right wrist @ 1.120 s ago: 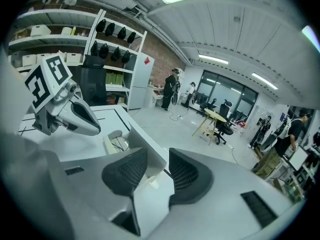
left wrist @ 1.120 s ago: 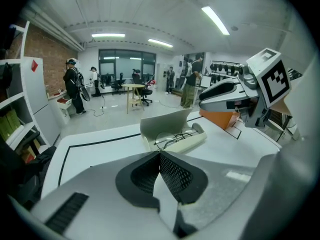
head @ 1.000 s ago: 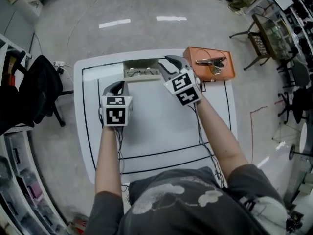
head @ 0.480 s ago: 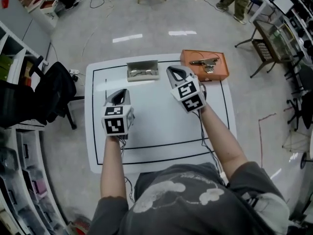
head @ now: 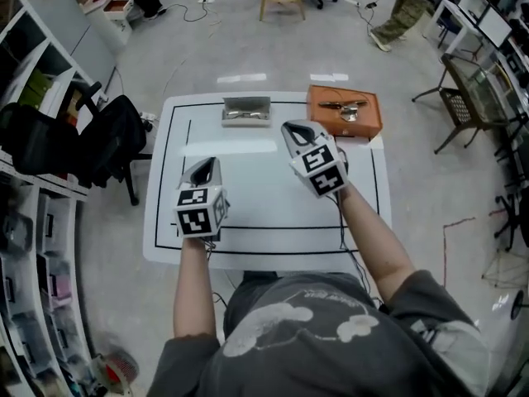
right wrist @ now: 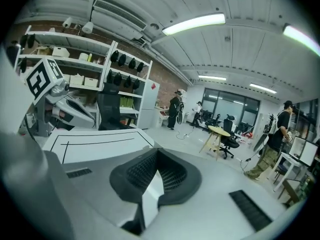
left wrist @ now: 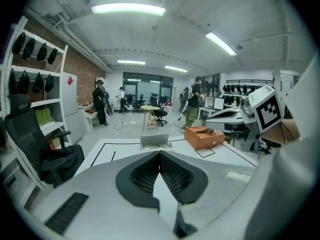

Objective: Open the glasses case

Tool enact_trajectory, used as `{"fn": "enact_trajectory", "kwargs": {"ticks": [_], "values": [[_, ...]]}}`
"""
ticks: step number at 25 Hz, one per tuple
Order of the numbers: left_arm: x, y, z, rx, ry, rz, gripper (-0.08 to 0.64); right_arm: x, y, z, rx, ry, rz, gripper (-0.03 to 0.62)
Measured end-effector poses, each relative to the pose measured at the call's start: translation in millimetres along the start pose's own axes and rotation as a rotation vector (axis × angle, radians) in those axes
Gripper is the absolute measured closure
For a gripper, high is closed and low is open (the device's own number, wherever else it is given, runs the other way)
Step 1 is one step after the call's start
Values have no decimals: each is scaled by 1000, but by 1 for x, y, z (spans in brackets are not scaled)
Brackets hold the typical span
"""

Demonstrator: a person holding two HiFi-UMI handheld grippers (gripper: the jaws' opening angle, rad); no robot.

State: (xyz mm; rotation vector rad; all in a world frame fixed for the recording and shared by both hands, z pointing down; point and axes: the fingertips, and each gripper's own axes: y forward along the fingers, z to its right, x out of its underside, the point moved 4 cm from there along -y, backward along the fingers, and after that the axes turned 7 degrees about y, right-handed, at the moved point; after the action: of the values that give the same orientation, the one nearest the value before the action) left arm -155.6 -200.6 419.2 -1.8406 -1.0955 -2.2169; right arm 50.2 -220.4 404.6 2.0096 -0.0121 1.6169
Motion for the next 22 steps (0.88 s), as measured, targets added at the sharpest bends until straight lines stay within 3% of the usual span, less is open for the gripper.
{"fn": "enact_trajectory", "kwargs": {"ticks": [7, 14, 19, 22], "values": [[20, -50, 38, -97, -28, 60, 557, 9, -48, -25, -73, 2, 87, 594], [44, -90, 104, -157, -56, 67, 557, 46, -111, -35, -140, -49, 90, 594], [58, -125, 152, -190, -83, 63, 558, 68, -160, -49, -208, -137, 80, 594], [75, -149, 186, -228, -97, 64, 557, 92, -189, -54, -246, -131, 84, 594]]}}
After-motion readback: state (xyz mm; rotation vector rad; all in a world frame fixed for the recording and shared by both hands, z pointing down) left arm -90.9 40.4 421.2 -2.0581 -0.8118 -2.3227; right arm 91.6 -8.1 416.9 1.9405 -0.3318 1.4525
